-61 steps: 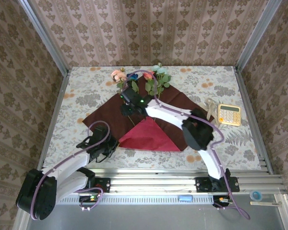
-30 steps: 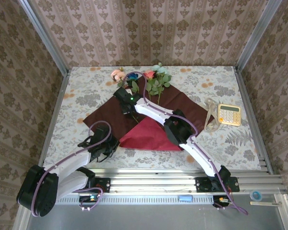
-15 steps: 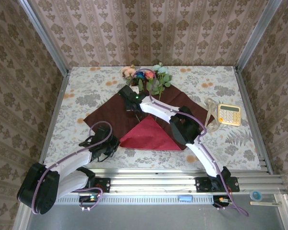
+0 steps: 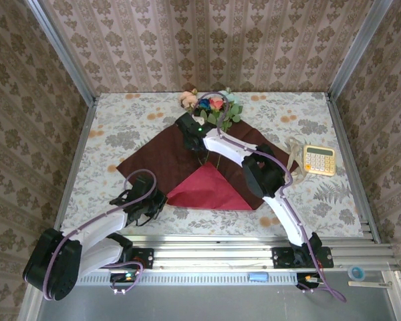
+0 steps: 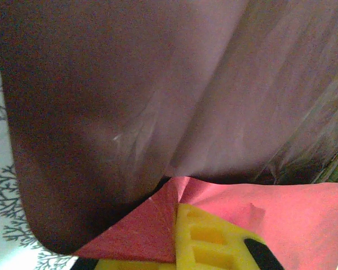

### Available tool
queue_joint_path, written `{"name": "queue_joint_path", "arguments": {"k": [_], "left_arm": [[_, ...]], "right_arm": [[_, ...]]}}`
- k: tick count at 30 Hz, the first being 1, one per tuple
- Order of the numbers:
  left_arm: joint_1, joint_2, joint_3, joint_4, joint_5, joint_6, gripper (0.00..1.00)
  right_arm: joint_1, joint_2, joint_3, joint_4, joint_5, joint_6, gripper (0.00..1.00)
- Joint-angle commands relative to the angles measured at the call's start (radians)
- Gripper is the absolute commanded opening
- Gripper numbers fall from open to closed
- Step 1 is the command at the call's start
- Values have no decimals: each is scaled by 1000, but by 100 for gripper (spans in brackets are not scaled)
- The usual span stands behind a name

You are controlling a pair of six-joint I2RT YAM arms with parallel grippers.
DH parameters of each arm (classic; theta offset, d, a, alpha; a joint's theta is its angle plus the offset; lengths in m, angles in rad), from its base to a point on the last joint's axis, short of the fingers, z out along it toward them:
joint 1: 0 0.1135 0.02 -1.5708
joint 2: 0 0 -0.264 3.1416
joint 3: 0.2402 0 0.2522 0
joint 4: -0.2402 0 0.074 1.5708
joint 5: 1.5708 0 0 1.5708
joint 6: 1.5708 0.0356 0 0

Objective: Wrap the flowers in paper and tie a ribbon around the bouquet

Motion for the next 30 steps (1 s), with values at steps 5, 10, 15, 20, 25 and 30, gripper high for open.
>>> {"name": "queue_joint_path", "arguments": {"k": [5, 10, 15, 20, 25, 30], "left_arm": [[-10, -22, 4, -40, -18, 19, 0], [-10, -25, 7, -50, -18, 31, 0], [-12, -26, 32, -85, -24, 58, 0], [-16, -25, 57, -120, -32, 93, 0], [-37, -3, 147, -207, -54, 213, 0], [-106, 55, 290, -360, -123, 393, 0]], "right_arm": [[14, -366, -267, -26, -110, 45, 51], [54, -545, -571, 20, -350, 149, 22], [105, -552, -733, 98, -521, 234, 7], [107, -453, -724, 117, -579, 282, 3], [91, -388, -752, 106, -583, 325, 2], [77, -366, -784, 114, -593, 341, 2]]}}
